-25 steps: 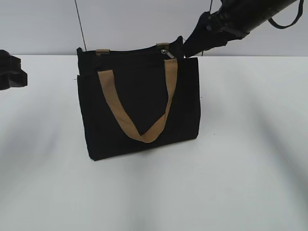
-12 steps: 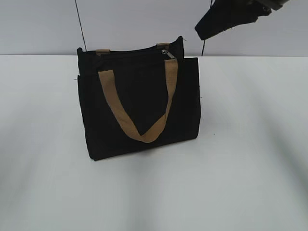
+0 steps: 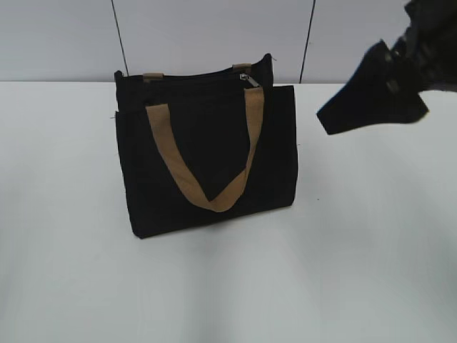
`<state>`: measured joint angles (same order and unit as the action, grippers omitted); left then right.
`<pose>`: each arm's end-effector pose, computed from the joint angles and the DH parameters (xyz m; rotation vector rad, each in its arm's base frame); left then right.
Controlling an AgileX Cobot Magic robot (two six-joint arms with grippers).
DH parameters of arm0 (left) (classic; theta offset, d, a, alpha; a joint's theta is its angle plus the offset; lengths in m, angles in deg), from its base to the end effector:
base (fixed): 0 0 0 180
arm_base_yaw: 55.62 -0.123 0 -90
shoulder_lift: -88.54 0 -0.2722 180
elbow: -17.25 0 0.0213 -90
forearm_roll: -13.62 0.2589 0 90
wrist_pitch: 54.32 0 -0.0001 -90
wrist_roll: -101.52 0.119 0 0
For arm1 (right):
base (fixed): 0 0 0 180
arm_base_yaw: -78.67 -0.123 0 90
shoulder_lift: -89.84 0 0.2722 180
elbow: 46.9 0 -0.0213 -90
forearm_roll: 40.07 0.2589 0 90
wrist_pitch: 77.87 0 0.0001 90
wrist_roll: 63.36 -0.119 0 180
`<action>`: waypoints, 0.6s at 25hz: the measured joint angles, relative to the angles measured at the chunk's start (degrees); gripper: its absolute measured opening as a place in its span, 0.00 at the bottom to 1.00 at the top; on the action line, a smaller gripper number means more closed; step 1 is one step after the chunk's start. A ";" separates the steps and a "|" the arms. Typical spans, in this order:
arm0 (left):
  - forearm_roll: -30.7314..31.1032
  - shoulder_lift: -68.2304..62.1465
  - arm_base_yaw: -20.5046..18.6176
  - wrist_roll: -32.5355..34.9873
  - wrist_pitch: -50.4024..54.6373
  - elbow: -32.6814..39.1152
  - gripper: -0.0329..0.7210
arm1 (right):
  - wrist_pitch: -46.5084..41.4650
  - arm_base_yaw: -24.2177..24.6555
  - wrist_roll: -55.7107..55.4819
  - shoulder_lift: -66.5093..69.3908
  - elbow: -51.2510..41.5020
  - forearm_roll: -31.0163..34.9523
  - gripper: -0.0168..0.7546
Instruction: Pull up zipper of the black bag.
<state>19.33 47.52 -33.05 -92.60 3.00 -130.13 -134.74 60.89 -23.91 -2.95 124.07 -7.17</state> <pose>0.1208 -0.0394 0.3174 0.1864 2.2817 -0.2108 0.2709 0.1438 0.2976 -0.9787 2.3308 0.5930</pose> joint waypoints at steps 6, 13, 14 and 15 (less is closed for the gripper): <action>-1.49 8.95 0.05 1.43 2.44 3.21 0.59 | 4.36 0.00 -1.52 -15.12 -13.84 -0.50 0.77; -2.47 19.95 0.05 4.73 5.34 7.44 0.56 | 6.38 0.00 -10.18 -37.23 -26.86 -4.32 0.77; -2.47 21.09 0.05 5.01 5.54 7.56 0.56 | 6.50 0.00 -12.34 -39.97 -27.96 -5.42 0.77; -2.47 22.34 0.05 5.38 5.59 7.56 0.56 | 6.50 0.00 -14.65 -43.04 -29.21 -6.63 0.77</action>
<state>16.86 69.85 -33.00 -87.22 8.59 -122.58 -128.24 60.89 -38.57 -45.99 94.86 -13.80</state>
